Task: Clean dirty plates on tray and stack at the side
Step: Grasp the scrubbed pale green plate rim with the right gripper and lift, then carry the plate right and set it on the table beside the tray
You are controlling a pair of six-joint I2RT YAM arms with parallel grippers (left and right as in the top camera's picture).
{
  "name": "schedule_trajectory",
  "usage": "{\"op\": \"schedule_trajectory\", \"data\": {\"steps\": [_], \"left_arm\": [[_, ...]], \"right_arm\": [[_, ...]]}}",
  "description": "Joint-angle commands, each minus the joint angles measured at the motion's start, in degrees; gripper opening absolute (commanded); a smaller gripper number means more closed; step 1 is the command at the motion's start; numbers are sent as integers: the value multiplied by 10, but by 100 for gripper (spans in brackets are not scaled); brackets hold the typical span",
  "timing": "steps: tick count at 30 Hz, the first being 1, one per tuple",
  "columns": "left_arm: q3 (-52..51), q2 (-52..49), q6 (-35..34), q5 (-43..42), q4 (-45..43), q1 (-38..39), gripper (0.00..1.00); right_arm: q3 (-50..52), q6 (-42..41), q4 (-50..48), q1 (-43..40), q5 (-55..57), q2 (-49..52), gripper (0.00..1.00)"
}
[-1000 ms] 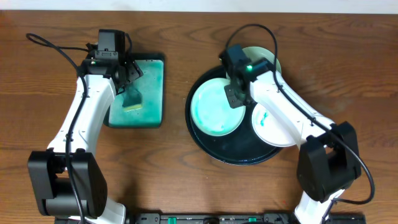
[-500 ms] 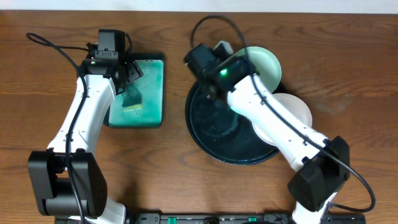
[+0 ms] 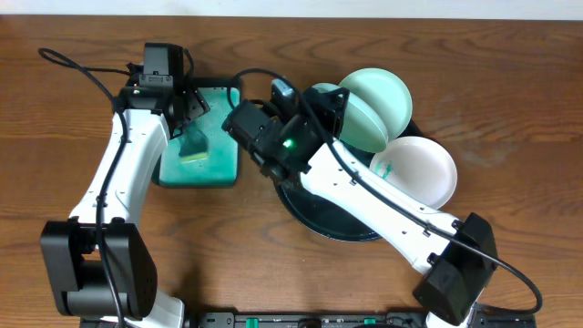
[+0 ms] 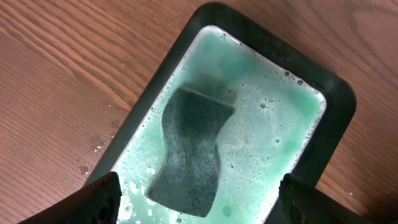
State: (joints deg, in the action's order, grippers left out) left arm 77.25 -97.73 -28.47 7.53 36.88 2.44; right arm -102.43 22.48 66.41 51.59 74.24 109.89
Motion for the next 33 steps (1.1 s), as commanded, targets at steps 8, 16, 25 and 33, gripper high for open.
{"op": "schedule_trajectory", "data": {"steps": [8, 16, 25, 33], "left_arm": [[2, -3, 4, 9, 2, -3, 82], [2, -3, 4, 9, 6, -3, 82], [2, -3, 4, 9, 6, -3, 82], [2, -3, 4, 9, 6, -3, 82]], "right_arm": [[-12, 41, -3, 9, 41, 1, 1], [-12, -18, -6, -23, -226, 1, 1], [-12, -94, -26, -208, -563, 1, 1], [-12, -81, -27, -452, -942, 2, 1]]}}
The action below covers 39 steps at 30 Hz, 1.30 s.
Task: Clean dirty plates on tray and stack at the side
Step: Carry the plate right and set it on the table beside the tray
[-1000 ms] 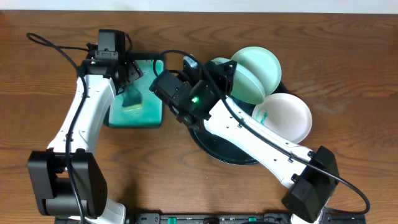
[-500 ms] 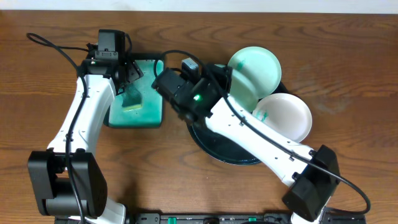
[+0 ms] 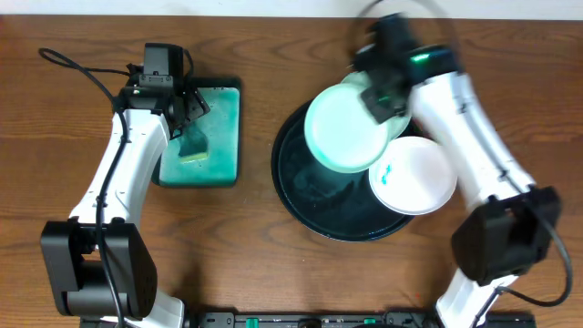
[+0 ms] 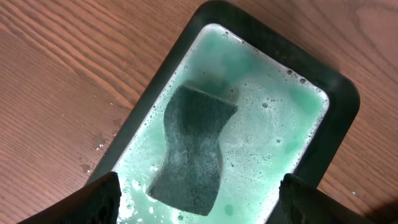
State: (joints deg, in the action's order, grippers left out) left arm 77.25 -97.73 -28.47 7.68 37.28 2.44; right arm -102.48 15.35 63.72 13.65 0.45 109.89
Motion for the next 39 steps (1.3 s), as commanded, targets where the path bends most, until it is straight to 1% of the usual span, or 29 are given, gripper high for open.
{"op": "schedule_trajectory", "data": {"steps": [1, 3, 6, 9, 12, 13, 18, 25, 31, 33, 34, 35, 36, 37, 39], "left_arm": [[2, -3, 4, 7, 2, -3, 82], [2, -3, 4, 7, 2, -3, 82], [2, -3, 4, 7, 2, -3, 82], [2, -3, 4, 7, 2, -3, 82], [2, -3, 4, 7, 2, -3, 82], [2, -3, 4, 7, 2, -3, 82], [2, -3, 4, 7, 2, -3, 82], [2, -3, 4, 7, 2, -3, 82], [2, -3, 3, 7, 0, -3, 82], [2, -3, 3, 7, -1, -3, 82], [2, -3, 3, 7, -1, -3, 82], [2, -3, 4, 7, -1, -3, 82], [2, -3, 4, 7, -1, -3, 82], [2, -3, 4, 7, -1, -3, 82], [2, -3, 4, 7, -1, -3, 82]], "right_arm": [[-12, -9, -1, -104, -237, 2, 2], [-10, -10, -6, -162, -284, 2, 2], [-6, -16, -23, -247, -324, 3, 1], [0, -56, -57, -322, -324, 9, 2], [7, -94, -92, -377, -320, 19, 1], [7, -122, -113, -414, -320, 34, 2], [7, -189, -157, -474, -293, 91, 2], [7, -192, -166, -517, -285, 178, 1], [7, -191, -164, -531, -285, 198, 1], [7, -191, -162, -531, -286, 195, 8], [7, -191, -159, -530, -286, 193, 12], [7, -191, -156, -530, -286, 189, 25], [6, -191, -155, -530, -286, 186, 34], [5, -191, -152, -530, -289, 181, 46], [5, -191, -150, -530, -308, 170, 67]]}}
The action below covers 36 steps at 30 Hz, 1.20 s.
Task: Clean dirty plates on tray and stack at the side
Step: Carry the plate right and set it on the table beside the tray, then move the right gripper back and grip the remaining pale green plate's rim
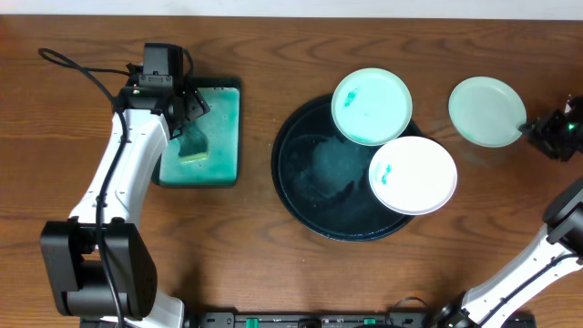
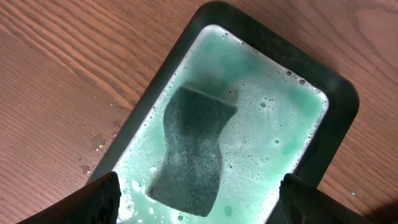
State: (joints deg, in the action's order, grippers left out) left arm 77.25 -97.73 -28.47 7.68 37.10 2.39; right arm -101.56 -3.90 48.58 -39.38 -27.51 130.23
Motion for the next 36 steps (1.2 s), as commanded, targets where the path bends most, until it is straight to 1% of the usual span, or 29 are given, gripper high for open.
{"op": "schedule_trajectory", "data": {"steps": [1, 6, 9, 11, 15, 17, 20, 22, 26, 29, 31, 36], "left_arm": [[2, -3, 4, 7, 1, -2, 82], [2, -3, 4, 7, 2, -2, 82], [2, -3, 4, 7, 2, -2, 82], [2, -3, 4, 7, 2, -2, 82], [2, -3, 4, 7, 2, -2, 82], [2, -3, 4, 7, 2, -2, 82], [2, -3, 4, 7, 2, -2, 82], [2, -3, 4, 7, 2, -2, 82], [2, -3, 4, 7, 2, -2, 82], [2, -3, 4, 7, 4, -2, 82], [2, -3, 4, 7, 5, -2, 82], [2, -3, 4, 7, 6, -2, 82]], "right_arm": [[-4, 2, 4, 1, -34, -38, 69], [-4, 3, 16, 13, -38, -96, 73], [-4, 4, 9, 30, -38, -138, 79], [-4, 34, 1, 56, -39, -170, 84], [-4, 118, -4, 124, -35, -196, 86], [-4, 138, -9, 165, -13, -194, 88], [-4, 139, -25, 231, 42, -176, 89], [-4, 156, -40, 270, 58, -156, 91], [-4, 174, -63, 320, 82, -119, 95], [-4, 176, -66, 345, 107, -94, 95], [-4, 158, -56, 358, 129, -79, 94], [-4, 82, -7, 376, 131, -67, 91]]}}
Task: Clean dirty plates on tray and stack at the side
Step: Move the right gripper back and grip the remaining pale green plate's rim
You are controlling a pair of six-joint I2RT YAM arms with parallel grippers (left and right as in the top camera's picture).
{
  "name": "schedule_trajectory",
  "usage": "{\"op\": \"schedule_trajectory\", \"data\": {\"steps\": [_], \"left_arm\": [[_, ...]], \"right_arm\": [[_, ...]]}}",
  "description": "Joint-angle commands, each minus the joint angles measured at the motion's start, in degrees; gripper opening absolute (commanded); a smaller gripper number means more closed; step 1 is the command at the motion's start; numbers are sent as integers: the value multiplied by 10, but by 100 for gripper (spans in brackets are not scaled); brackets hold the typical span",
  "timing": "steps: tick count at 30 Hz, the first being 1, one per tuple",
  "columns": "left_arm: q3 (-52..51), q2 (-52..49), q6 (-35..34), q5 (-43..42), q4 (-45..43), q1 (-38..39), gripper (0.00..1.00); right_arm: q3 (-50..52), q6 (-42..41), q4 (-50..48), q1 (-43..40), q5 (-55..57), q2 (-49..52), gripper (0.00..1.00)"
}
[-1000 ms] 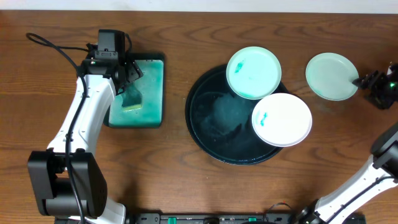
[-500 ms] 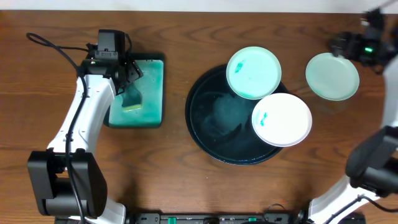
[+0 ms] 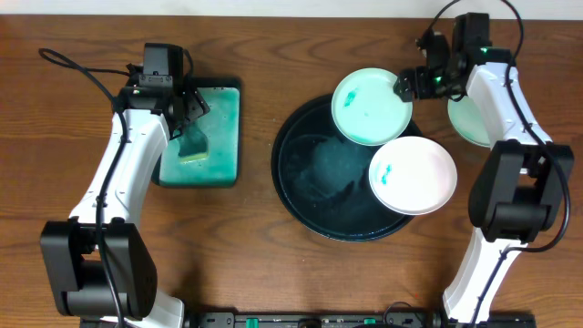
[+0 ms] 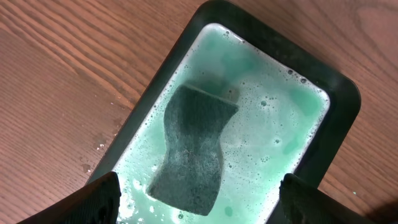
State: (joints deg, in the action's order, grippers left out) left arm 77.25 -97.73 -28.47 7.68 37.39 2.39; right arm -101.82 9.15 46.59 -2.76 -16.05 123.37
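A dark round tray (image 3: 310, 187) carries a green plate (image 3: 364, 114) with a smear and a white plate (image 3: 414, 178) with a teal mark. A pale green plate (image 3: 466, 128) lies on the table to the right of the tray, partly under my right arm. My right gripper (image 3: 406, 87) sits at the green plate's right rim, seemingly open and holding nothing. My left gripper (image 4: 199, 202) hangs open over the soapy rectangular tray (image 4: 339, 106), its fingers spread wide on either side of the dark sponge (image 4: 193, 152) floating in the foam.
The soapy tray (image 3: 223, 169) stands left of the round tray on the wooden table. Cables trail from both arms along the far edge. Water drops lie on the wood beside the soapy tray.
My right gripper was at the far right edge beside the pale green plate; now it is at the right rim of the smeared green plate on the tray. The left arm has not moved.
My right gripper first held a pale green plate between the two trays, then held it above the round tray. Later that plate lay on the table at the right with the gripper beside it. Now the gripper is back at the tray. The left gripper stayed open over the sponge.
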Motion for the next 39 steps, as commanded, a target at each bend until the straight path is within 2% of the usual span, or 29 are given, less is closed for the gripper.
{"op": "schedule_trajectory", "data": {"steps": [1, 7, 13, 28, 30, 33, 35, 36, 39], "left_arm": [[2, -3, 4, 7, 3, -2, 82], [2, -3, 4, 7, 3, -2, 82], [2, -3, 4, 7, 4, -2, 82], [2, -3, 3, 7, 14, -2, 82], [2, -3, 4, 7, 14, -2, 82], [2, -3, 4, 7, 14, -2, 82], [2, -3, 4, 7, 14, -2, 82], [2, -3, 4, 7, 14, -2, 82], [2, -3, 4, 7, 14, -2, 82]], "right_arm": [[-2, -58, 21, 12, 16, 2, 90], [-1, -109, 78, 32, 21, 4, 77], [6, -173, 89, 37, 104, 5, 77], [64, -176, 33, 42, 92, 5, 73], [64, -177, 28, 43, 91, 5, 65], [64, -177, 24, 43, 92, 5, 40], [64, -177, 24, 43, 91, 5, 28], [64, -177, 23, 43, 91, 5, 25], [64, -177, 23, 43, 91, 5, 24]]}}
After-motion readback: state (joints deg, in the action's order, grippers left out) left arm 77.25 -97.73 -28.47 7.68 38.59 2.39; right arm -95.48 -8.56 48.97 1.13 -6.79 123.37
